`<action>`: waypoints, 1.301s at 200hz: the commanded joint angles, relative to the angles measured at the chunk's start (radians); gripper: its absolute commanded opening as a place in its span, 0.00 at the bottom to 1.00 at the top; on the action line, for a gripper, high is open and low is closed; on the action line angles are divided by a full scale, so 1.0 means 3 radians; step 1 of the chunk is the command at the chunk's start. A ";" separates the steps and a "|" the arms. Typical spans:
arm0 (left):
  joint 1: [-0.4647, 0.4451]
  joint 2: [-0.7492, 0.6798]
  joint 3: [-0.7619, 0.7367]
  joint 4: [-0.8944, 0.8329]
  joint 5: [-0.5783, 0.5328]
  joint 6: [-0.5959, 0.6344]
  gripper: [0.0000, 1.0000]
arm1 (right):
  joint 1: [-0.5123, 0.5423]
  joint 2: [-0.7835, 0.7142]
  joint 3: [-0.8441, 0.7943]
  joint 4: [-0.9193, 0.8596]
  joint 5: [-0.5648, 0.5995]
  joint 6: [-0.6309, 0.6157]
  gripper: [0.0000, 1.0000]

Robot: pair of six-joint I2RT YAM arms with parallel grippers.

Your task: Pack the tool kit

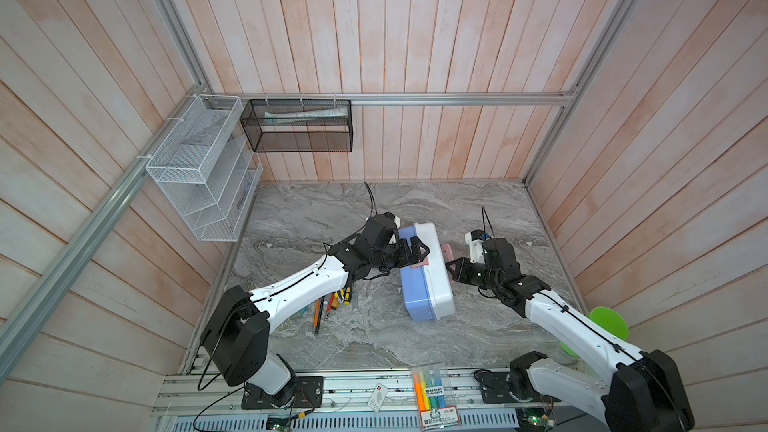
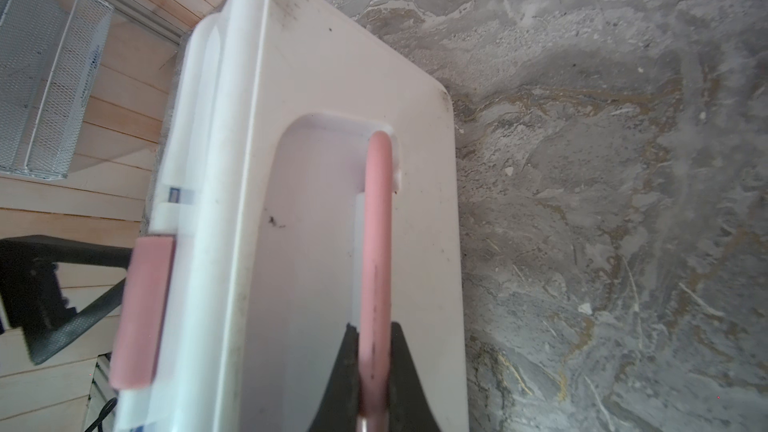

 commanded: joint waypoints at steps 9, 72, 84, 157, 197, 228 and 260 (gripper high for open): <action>-0.0013 0.0041 0.0098 0.0090 0.0076 0.0013 1.00 | 0.0024 -0.0010 0.0051 0.0158 0.0038 -0.0028 0.00; -0.0026 0.0149 0.0030 0.0209 0.0192 0.0029 1.00 | 0.0059 0.0028 0.0032 0.0191 0.0046 -0.0018 0.00; -0.0027 0.0154 0.0011 0.0225 0.0206 0.0029 1.00 | 0.0069 0.0040 0.0040 0.0195 0.0048 -0.0018 0.00; -0.0140 0.0327 0.0055 0.0420 0.0418 0.0019 1.00 | 0.0148 0.0112 0.0094 0.0249 0.0084 -0.0065 0.00; -0.0284 0.0344 -0.0039 0.0802 0.0568 0.0076 1.00 | 0.0166 0.0122 0.0091 0.0278 0.0083 -0.0070 0.00; -0.0317 0.0307 -0.0250 0.1133 0.0694 0.0015 1.00 | 0.0171 0.0123 0.0100 0.0279 0.0089 -0.0090 0.00; -0.0317 0.0208 -0.0398 0.1207 0.0590 0.0028 1.00 | 0.0171 0.0086 0.0129 0.0154 0.0192 -0.0139 0.00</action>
